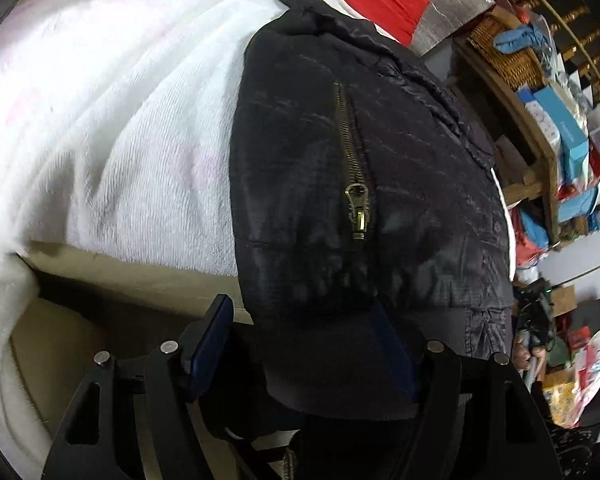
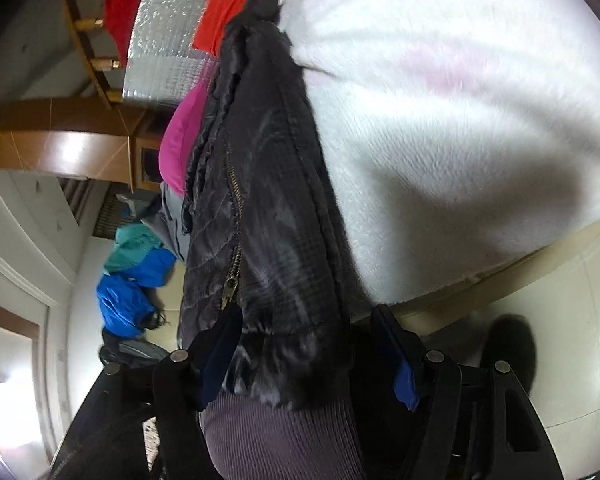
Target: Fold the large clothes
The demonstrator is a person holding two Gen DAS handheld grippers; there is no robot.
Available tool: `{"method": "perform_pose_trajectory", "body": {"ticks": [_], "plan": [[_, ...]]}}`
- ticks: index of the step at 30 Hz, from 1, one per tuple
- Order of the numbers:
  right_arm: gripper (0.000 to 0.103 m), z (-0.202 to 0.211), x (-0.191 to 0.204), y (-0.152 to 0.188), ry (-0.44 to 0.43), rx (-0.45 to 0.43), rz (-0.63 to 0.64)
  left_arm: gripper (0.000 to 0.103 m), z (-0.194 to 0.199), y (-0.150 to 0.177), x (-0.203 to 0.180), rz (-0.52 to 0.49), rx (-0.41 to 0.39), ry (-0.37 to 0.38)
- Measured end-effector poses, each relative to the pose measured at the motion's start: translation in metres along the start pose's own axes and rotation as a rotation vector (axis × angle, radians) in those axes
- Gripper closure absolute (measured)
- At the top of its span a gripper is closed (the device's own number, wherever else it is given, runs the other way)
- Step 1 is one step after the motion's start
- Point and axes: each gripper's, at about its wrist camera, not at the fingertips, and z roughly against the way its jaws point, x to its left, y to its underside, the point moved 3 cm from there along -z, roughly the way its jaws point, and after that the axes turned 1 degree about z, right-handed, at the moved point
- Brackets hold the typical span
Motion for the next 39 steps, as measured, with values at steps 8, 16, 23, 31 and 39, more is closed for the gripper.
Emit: {"method": "perform_pose_trajectory", "body": {"ticks": [8,16,23,31,39], "plan": [[0.039,-0.001,0.04,0.005,0.0,-0.015,0.133,0.052,0.012,-0.007,-0.006,-0.017,-0.084,0.016],[0.045,0.007,0.054,0.003,0.015,-0.024,0.182,0.054,0.008,-0.002,0.0,-0.019,-0.058,0.025],[0.038,-0.001,0.073,0.004,0.058,0.007,0.225,0.04,0.004,-0.001,0.002,-0.011,-0.033,0.079],[0.061,0.02,0.097,0.005,0.065,-0.042,0.332,0.048,0.003,0.006,0.001,-0.024,-0.049,0.078],[0.051,0.005,0.079,0.005,0.12,0.012,0.27,0.039,-0.012,0.016,0.019,0.024,0.013,0.06]]}}
